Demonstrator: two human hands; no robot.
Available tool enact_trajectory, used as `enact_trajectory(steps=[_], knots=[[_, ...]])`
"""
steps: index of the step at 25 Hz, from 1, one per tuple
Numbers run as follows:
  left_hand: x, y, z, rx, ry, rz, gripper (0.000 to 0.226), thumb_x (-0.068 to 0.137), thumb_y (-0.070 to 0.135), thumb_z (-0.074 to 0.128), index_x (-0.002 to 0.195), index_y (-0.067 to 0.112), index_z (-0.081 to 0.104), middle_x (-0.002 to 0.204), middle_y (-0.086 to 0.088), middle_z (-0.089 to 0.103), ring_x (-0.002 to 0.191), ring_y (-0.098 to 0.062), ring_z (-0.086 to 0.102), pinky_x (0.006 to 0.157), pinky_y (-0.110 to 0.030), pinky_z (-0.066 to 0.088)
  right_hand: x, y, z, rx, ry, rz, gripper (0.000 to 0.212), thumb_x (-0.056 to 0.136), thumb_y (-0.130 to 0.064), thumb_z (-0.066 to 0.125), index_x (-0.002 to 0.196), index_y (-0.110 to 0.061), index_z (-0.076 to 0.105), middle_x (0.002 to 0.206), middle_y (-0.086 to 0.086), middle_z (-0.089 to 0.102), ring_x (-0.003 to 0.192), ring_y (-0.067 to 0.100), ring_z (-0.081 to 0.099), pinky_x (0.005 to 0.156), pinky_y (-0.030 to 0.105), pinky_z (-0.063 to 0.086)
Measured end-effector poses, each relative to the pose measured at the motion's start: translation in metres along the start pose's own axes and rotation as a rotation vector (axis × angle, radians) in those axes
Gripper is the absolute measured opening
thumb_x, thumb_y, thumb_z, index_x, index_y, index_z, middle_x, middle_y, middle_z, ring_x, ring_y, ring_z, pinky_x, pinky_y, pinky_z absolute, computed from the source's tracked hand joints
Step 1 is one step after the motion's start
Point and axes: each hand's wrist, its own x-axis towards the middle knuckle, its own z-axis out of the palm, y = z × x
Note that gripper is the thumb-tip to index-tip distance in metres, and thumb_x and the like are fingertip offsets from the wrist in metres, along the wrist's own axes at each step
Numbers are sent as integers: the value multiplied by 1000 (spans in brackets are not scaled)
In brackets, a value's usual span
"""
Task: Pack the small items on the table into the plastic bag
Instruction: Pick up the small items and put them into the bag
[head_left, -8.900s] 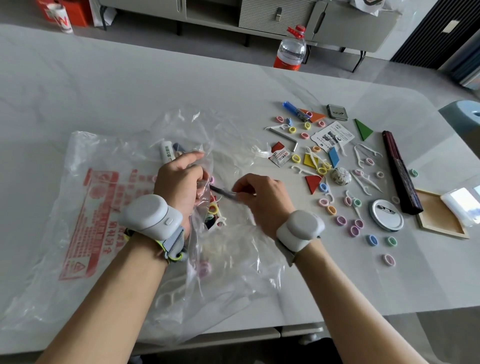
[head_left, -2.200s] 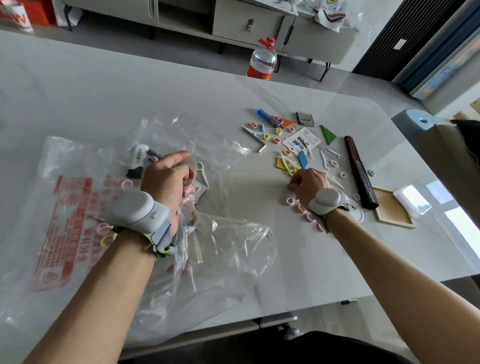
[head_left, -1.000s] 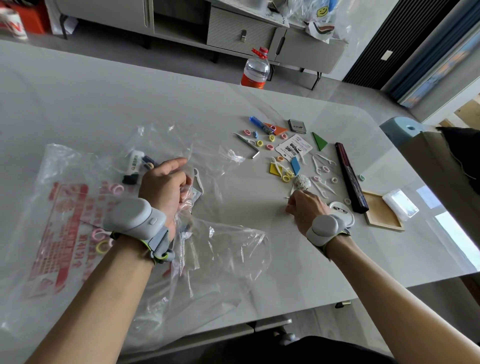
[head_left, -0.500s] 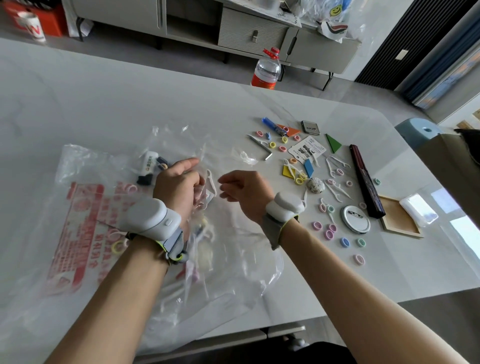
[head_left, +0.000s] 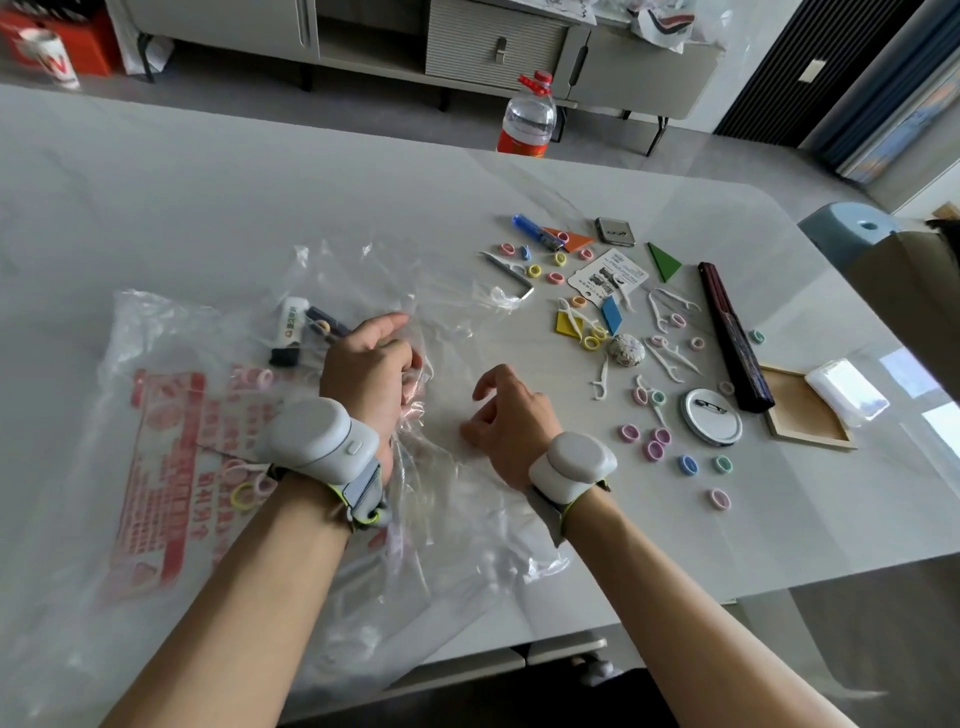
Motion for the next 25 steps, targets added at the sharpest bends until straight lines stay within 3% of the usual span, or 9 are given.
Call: enact_trajectory(steps=[4,8,12,17,20,23,25], knots=[[-7,-8,28,23,-29,-11,45,83,-10,39,118,8,60,63,-6,49,34,-5,31,34,-12,21,1,20,-22,1,19,-4,22,83,-12,65,103,-15,58,83,1,68,74,16,58,57,19,43],[-11,-17,47,63,-10,6,46,81,-8,39,116,12,62,57,-1,51,35,-7,32,34,-12,22,2,36,-47,-63,74,-19,15,84,-17,64,99,-18,63,83,-3,63,80,17,57,67,24,42],[-10,-24,54,81,16,14,49,79,-9,39,117,10,63,57,0,52,36,-8,32,41,-17,26,5,71,-99,-342,259,88,16,86,-22,60,102,-19,62,100,3,64,86,24,56,68,27,40],[-6,-30,51,111,20,33,48,78,-8,40,114,13,64,51,4,50,38,-9,32,40,-17,25,0,106,-124,-516,106,273,21,78,-17,71,97,-11,67,103,12,65,94,32,60,67,29,41],[-6,-33,53,81,11,19,48,79,-9,38,115,11,64,51,4,49,38,-10,31,39,-16,24,4,105,-117,-467,82,284,18,78,-26,73,87,-11,68,92,12,68,87,31,61,64,29,44],[-6,-33,52,70,1,17,48,79,-9,39,114,11,64,50,5,50,38,-11,31,39,-16,23,4,102,-113,-520,81,271,20,83,-35,66,94,-19,66,92,10,69,90,31,62,68,31,46],[-4,-32,50,83,5,20,49,78,-9,39,115,10,64,54,2,50,38,-10,31,41,-18,25,2,102,-114,-535,89,258,13,84,-32,64,95,-24,64,93,7,69,89,29,63,71,31,49]])
